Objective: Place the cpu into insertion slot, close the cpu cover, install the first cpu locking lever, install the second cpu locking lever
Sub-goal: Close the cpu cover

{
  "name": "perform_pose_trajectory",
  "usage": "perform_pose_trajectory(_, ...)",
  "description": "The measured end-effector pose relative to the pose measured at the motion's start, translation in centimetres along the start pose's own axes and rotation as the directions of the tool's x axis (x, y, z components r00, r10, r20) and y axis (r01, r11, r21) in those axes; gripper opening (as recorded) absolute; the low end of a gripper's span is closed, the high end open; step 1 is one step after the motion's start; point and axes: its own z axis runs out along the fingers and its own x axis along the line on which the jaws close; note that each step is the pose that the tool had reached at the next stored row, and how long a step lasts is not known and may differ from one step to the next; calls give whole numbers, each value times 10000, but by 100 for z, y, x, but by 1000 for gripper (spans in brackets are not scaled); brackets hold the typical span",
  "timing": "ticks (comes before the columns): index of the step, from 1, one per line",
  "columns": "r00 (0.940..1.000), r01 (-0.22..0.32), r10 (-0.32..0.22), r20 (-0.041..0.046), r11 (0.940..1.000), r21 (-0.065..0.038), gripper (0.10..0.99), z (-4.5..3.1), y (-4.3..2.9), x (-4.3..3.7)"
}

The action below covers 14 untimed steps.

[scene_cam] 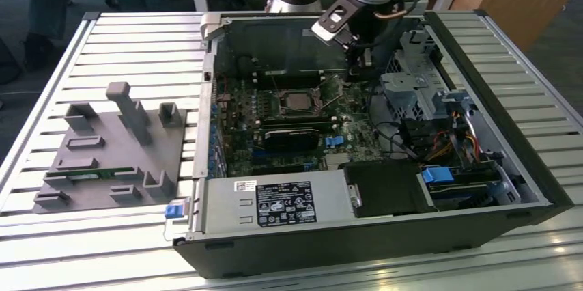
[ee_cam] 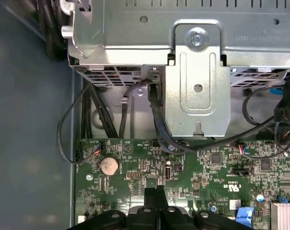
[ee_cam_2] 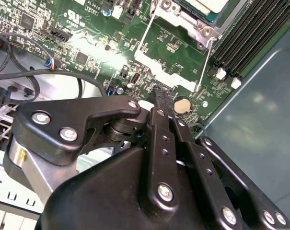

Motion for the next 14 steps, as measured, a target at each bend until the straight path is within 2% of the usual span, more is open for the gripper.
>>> perform_pose_trajectory(8, 10000, -2, 2, 2, 9999, 136, 106, 103, 16, 12)
perform_pose_trajectory(14, 10000, -1, 1, 2, 9999, 140, 106, 118, -18, 11)
